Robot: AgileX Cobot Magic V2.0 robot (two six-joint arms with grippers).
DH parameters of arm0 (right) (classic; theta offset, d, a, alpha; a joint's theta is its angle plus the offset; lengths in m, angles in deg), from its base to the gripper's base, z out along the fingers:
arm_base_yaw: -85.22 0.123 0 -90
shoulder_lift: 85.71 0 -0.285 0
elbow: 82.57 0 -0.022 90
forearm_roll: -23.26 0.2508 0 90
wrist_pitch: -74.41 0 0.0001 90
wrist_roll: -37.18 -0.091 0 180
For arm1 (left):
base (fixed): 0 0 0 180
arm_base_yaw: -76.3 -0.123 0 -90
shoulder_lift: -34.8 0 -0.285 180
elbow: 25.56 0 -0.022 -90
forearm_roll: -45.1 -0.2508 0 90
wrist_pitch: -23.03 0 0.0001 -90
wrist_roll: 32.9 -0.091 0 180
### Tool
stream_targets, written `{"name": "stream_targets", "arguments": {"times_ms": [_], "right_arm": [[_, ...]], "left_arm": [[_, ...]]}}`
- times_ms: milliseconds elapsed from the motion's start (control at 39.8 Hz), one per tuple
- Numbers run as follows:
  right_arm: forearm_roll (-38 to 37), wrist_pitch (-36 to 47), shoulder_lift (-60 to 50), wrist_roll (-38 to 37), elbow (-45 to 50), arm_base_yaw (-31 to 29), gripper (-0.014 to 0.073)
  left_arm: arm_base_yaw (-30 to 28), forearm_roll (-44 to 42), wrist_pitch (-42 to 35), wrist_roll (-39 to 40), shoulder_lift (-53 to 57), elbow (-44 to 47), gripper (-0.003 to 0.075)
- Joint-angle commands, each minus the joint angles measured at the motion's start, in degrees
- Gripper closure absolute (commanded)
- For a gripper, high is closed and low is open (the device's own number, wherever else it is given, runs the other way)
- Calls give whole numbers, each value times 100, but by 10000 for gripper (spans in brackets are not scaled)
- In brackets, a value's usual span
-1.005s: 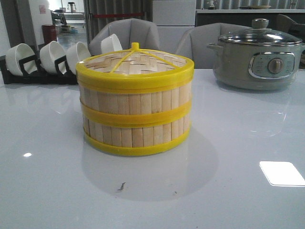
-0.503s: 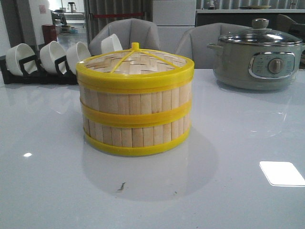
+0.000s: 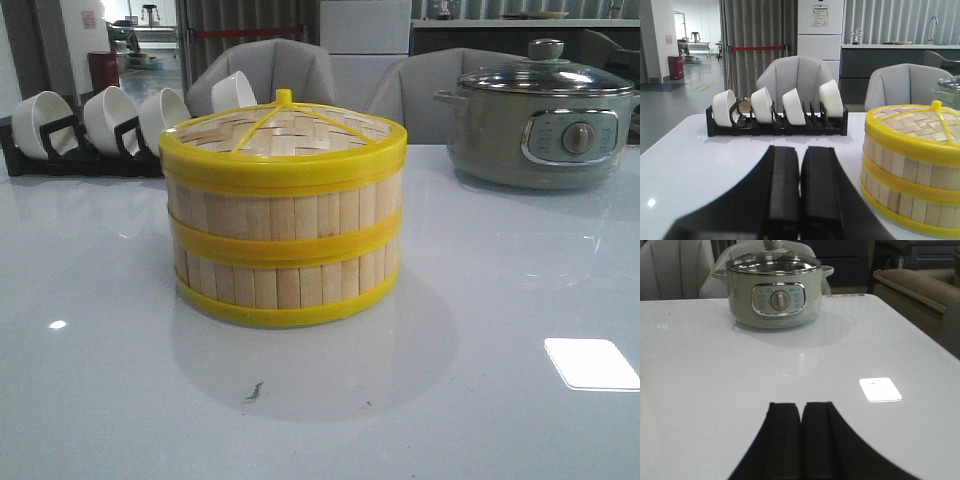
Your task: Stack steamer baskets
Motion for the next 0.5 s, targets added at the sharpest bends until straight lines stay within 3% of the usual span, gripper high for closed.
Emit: {"name": "stream_targets", "arguments": {"times_ms": [0, 478], "right_arm": [[-73, 416, -185, 17, -66, -23, 566], [-73, 433, -312, 17, -66, -23, 566]], "left_arm": [[17, 1, -479, 17, 75, 0, 633], [17, 1, -479, 17, 75, 0, 633]]}}
